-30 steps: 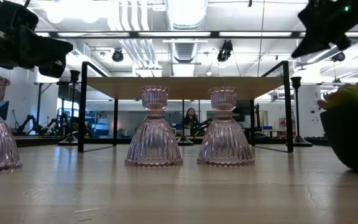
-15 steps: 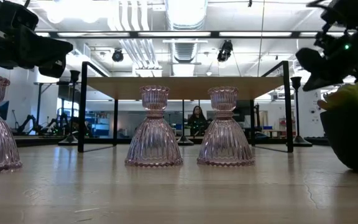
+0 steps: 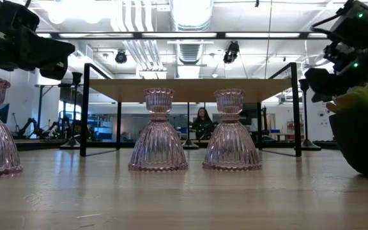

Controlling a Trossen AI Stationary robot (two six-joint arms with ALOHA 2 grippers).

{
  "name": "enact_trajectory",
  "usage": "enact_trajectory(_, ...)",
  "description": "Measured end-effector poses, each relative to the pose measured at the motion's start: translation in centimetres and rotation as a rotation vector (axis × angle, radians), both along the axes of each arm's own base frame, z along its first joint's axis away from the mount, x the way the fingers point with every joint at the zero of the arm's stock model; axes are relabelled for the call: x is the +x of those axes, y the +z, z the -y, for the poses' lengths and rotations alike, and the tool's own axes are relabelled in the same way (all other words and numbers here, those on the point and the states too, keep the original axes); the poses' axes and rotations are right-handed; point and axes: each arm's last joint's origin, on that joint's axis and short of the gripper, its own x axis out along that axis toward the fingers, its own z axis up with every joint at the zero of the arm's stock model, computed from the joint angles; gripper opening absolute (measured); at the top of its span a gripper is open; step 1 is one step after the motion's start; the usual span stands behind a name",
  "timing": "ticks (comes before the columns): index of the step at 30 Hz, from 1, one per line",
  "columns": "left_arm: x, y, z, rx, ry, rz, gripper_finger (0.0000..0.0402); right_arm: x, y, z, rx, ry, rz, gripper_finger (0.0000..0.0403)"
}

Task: Pick & Place candle stick holders
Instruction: Put the right black candle holder on the shelf

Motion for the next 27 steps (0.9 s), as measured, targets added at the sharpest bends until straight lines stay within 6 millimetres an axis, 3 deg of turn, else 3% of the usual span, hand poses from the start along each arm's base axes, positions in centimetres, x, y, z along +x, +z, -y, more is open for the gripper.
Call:
enact_trajectory(10,0.0,0.0,0.0,0.000,0.000,0.000,0.0026,0.7,-0.5,1.2,-0.074,-0.018,-0.012,0.0220)
enact_trajectory(27,0.0,0.0,0.0,0.000,0.000,0.000,0.0026,0.7,-0.2,3.8,-0.094,-0.051,0.016,0.0216)
